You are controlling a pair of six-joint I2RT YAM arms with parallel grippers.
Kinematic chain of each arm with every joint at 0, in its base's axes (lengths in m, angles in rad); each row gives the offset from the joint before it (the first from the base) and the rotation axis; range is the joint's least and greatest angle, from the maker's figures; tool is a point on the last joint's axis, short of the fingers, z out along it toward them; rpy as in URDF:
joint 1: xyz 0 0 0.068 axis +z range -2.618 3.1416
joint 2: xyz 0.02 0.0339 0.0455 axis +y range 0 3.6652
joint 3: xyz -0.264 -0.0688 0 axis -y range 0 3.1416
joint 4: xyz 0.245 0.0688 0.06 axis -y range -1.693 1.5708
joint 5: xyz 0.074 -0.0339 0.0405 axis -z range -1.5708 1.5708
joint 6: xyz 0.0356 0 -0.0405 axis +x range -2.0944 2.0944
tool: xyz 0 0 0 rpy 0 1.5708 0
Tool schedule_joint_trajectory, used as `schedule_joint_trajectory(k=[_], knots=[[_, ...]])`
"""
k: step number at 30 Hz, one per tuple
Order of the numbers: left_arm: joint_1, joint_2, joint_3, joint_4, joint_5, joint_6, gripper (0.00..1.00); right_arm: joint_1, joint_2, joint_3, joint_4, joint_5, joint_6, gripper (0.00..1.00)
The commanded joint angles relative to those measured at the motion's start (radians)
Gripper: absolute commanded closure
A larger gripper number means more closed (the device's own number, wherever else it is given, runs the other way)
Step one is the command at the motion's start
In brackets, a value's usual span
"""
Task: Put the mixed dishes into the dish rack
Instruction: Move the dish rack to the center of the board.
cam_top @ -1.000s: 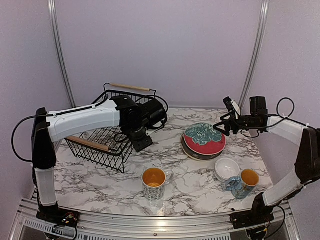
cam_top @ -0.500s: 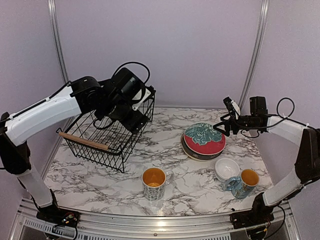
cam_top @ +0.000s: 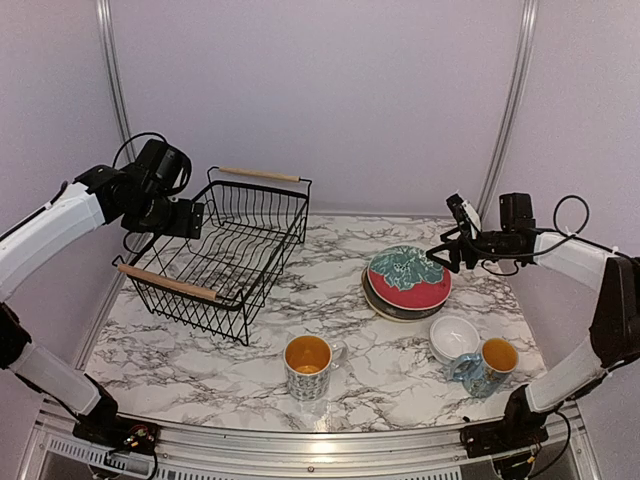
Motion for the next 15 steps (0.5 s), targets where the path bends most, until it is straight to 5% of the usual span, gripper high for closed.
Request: schedule_joint_trajectory(k=[1,5,10,15], knots=[[0.091,-0.032,-0.076,0.085,0.109,-0.057,0.05,-0.004,-0.013,0.044,-0.020,-0.011,-0.012,0.08],[0.131,-0.047,-0.150,0.148,0.222,-0.049,0.06,-0.004,-0.012,0.043,-0.021,-0.004,-0.016,0.08],[0.148,-0.035,-0.182,0.149,0.187,-0.043,0.07,-0.004,-0.011,0.044,-0.024,-0.001,-0.020,0.08],[0.128,-0.093,-0.180,0.176,0.456,0.035,0.14,-0.004,0.000,0.048,-0.033,-0.017,-0.021,0.08]])
